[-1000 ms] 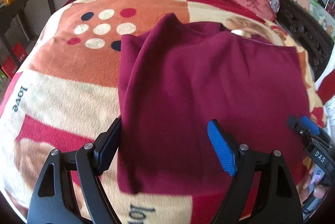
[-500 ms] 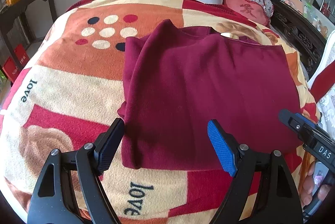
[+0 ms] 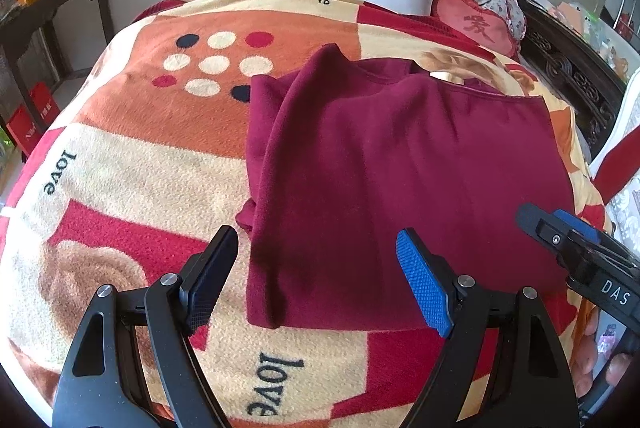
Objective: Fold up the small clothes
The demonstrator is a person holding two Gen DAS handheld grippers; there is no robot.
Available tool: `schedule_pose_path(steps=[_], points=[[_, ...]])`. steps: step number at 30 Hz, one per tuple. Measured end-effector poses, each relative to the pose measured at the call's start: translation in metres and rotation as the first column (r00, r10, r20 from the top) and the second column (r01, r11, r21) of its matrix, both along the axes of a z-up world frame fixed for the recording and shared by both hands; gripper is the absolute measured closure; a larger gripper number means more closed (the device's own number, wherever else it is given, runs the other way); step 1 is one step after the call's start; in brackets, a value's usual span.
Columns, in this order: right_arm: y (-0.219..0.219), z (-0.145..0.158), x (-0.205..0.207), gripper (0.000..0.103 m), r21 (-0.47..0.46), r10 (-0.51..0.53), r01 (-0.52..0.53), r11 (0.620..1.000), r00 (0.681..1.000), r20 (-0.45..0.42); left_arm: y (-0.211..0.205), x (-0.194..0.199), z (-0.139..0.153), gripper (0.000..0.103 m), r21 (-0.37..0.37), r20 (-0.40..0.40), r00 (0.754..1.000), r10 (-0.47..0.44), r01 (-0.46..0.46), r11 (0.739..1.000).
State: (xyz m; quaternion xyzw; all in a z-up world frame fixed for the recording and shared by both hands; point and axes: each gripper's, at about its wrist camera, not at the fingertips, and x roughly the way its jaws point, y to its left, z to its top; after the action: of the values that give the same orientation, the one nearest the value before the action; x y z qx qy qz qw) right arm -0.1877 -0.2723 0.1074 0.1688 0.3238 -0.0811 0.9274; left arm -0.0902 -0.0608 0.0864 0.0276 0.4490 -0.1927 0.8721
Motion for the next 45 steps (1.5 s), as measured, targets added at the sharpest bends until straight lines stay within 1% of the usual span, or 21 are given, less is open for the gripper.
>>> schedule_pose_path(steps=[8, 25, 33, 38, 42, 45], points=[[0.011, 0.002, 0.016, 0.02, -0.013, 0.035, -0.035, 0.999, 0.999, -0.008, 0.007, 0.01, -0.005, 0.021, -0.007, -0.02, 1.0, 0.023, -0.023, 1.0], [0.016, 0.003, 0.027, 0.02, -0.024, 0.044, -0.045, 0.999, 0.998, -0.032, 0.013, 0.014, -0.008, 0.021, -0.016, -0.035, 0.999, 0.042, -0.043, 0.999], [0.026, 0.008, 0.041, 0.02, -0.036, 0.084, -0.085, 0.996, 0.996, -0.033, 0.018, 0.017, -0.012, 0.021, -0.025, -0.052, 0.998, 0.046, -0.047, 0.999], [0.034, 0.015, 0.058, 0.02, -0.051, 0.128, -0.13, 0.99, 0.991, -0.042, 0.033, 0.018, -0.015, 0.021, -0.065, -0.077, 0.996, 0.048, -0.053, 0.996], [0.047, 0.021, 0.086, 0.02, -0.03, 0.203, -0.206, 0.978, 0.977, -0.068, 0.048, 0.02, -0.024, 0.021, -0.13, -0.134, 0.989, 0.06, -0.078, 0.988], [0.065, 0.027, 0.113, 0.02, -0.037, 0.262, -0.266, 0.963, 0.961, -0.088, 0.056, 0.021, -0.031, 0.021, -0.165, -0.161, 0.985, 0.067, -0.093, 0.982]])
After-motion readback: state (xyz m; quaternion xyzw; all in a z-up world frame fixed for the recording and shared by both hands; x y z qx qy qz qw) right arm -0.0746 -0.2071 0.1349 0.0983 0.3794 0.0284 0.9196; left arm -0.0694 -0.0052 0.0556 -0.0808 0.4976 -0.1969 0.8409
